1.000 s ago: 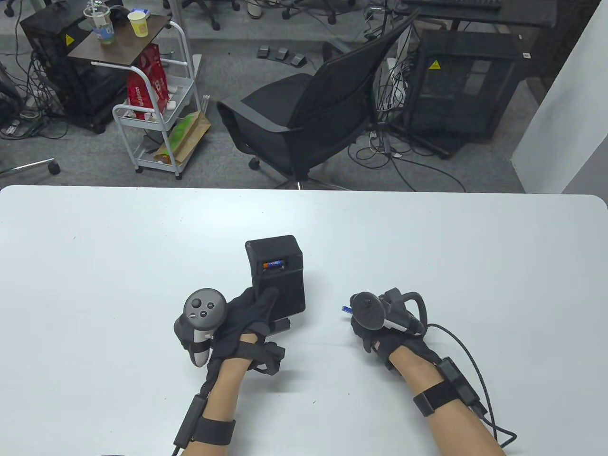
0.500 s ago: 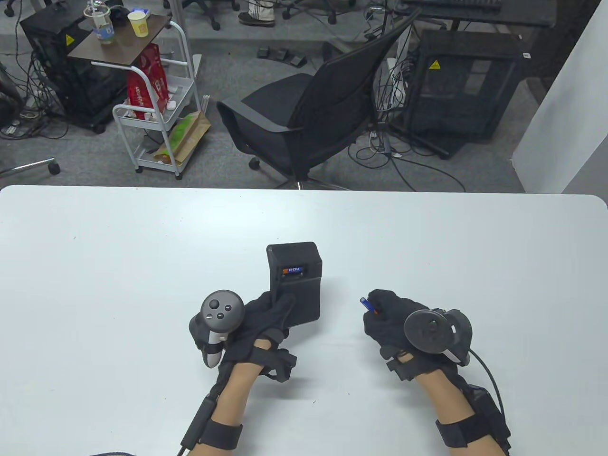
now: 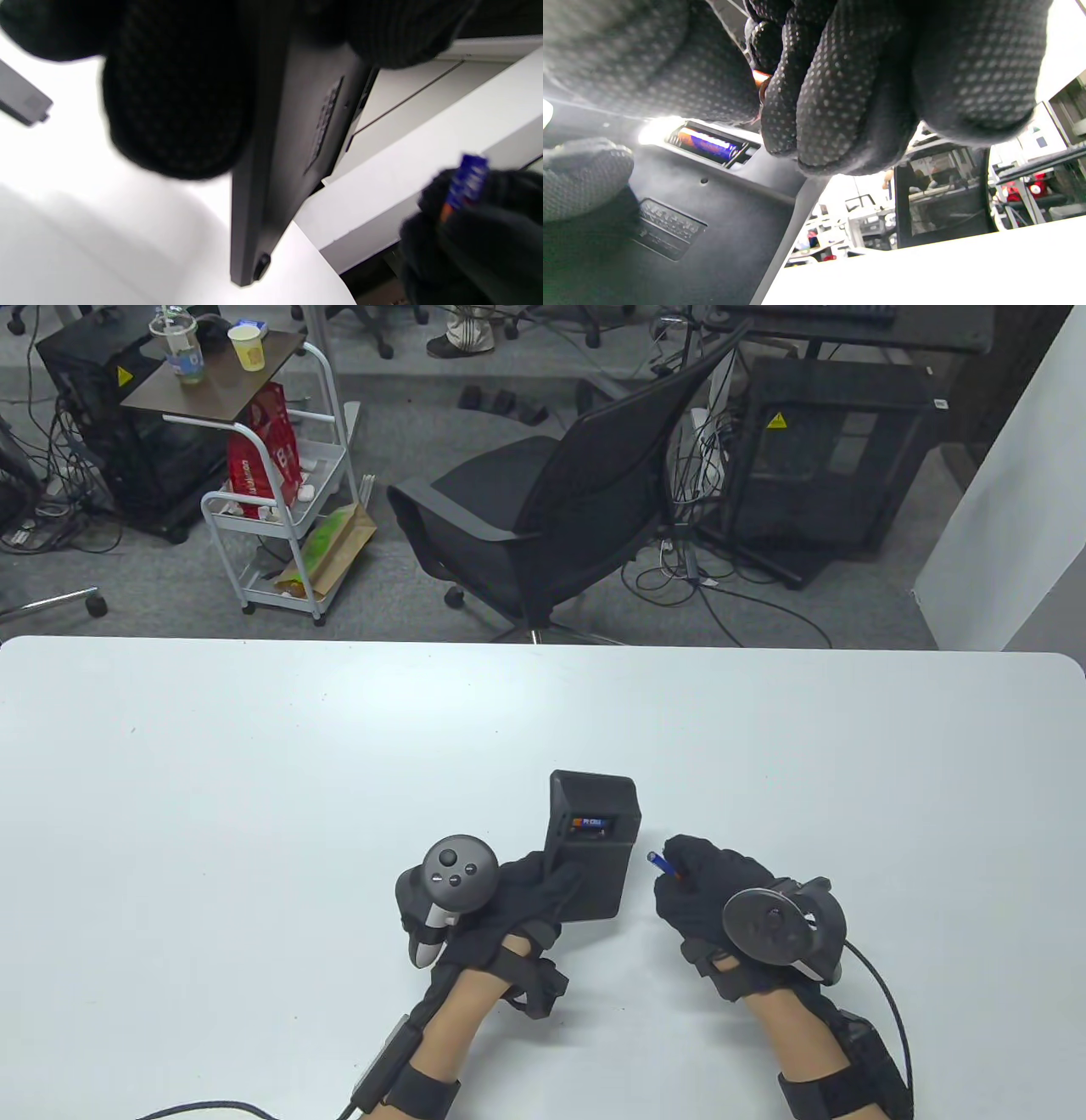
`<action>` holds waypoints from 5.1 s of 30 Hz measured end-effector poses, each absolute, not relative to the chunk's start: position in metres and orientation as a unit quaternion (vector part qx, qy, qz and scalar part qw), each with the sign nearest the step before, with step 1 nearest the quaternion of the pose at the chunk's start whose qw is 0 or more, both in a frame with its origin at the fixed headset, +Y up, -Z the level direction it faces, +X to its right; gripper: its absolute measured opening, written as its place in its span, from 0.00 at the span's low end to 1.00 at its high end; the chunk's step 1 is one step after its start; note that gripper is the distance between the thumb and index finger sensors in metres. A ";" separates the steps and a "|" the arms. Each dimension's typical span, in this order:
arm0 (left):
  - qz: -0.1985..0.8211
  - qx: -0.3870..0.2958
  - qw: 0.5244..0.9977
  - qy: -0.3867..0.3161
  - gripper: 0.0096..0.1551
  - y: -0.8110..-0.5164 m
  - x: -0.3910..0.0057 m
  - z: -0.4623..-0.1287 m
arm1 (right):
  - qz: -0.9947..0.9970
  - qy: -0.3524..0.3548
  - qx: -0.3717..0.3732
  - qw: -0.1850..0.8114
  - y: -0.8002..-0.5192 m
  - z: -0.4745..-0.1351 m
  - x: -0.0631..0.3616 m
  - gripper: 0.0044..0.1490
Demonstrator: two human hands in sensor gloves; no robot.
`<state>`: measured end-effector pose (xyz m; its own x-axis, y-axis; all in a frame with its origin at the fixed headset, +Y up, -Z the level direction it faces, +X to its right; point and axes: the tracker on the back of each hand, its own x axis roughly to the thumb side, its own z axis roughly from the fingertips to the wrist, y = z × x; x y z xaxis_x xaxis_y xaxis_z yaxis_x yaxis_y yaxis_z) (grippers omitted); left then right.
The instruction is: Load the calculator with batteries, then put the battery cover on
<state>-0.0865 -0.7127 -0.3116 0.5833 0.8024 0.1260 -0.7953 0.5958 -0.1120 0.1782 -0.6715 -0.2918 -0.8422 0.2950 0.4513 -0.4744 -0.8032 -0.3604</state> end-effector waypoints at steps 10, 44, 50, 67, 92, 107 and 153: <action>0.413 -0.036 0.901 -0.128 0.36 -0.713 -0.056 -0.300 | 0.939 -0.246 0.195 0.140 -0.671 -0.283 0.163 0.32; 0.462 -0.081 0.870 -0.154 0.36 -0.721 -0.045 -0.297 | 0.933 -0.313 0.128 0.122 -0.671 -0.262 0.143 0.24; 0.476 -0.080 0.862 -0.155 0.36 -0.720 -0.045 -0.298 | 0.926 -0.333 0.128 0.123 -0.676 -0.263 0.144 0.26; 0.497 -0.080 0.854 -0.129 0.36 -0.724 -0.060 -0.305 | 0.924 -0.300 0.139 0.195 -0.677 -0.276 0.163 0.31; 0.680 -0.139 0.705 -0.148 0.37 -0.737 -0.082 -0.321 | 0.846 -0.018 0.138 0.515 -0.724 -0.301 0.174 0.62; 0.580 -0.124 0.798 -0.106 0.44 -0.728 -0.098 -0.323 | 0.759 -0.048 0.181 0.624 -0.721 -0.303 0.175 0.37; 0.622 0.010 0.776 -0.105 0.25 -0.699 -0.133 -0.325 | 0.800 -0.057 0.168 0.573 -0.720 -0.303 0.176 0.37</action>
